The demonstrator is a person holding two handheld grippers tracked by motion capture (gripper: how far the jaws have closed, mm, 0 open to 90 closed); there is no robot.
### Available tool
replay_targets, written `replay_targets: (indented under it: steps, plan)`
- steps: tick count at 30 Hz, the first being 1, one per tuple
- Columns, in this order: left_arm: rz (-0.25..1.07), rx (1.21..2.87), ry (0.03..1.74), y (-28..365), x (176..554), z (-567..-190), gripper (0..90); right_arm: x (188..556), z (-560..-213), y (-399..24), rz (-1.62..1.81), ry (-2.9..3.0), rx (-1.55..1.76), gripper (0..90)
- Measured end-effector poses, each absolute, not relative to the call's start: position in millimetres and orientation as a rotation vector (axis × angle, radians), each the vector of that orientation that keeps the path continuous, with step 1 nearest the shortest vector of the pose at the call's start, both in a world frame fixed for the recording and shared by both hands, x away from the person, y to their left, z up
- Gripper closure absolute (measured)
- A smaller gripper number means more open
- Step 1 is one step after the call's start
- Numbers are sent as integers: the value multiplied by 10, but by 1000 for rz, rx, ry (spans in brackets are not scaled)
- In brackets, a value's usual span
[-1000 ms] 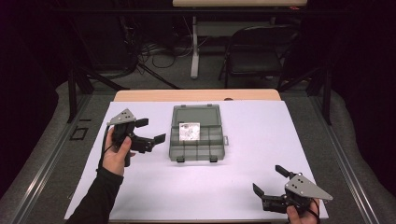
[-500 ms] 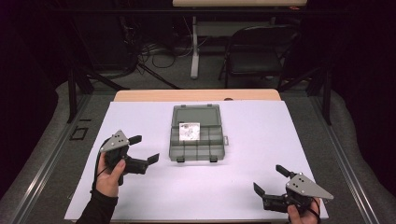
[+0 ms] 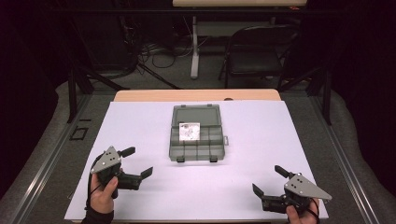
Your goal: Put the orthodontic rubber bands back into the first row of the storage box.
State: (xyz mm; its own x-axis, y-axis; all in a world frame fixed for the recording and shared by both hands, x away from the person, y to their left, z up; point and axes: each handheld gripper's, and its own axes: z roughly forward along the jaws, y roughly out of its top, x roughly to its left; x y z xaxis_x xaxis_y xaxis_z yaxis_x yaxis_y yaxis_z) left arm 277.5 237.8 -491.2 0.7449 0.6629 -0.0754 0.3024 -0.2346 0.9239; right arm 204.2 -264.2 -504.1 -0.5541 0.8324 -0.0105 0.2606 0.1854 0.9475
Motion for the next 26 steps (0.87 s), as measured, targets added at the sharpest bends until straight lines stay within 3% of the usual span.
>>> replay_targets:
  steps: [26]
  plan:
    - [394,1820,820,2530,2826,-5047,6,2063,-5067,-2647,1362,1949,1032,36]
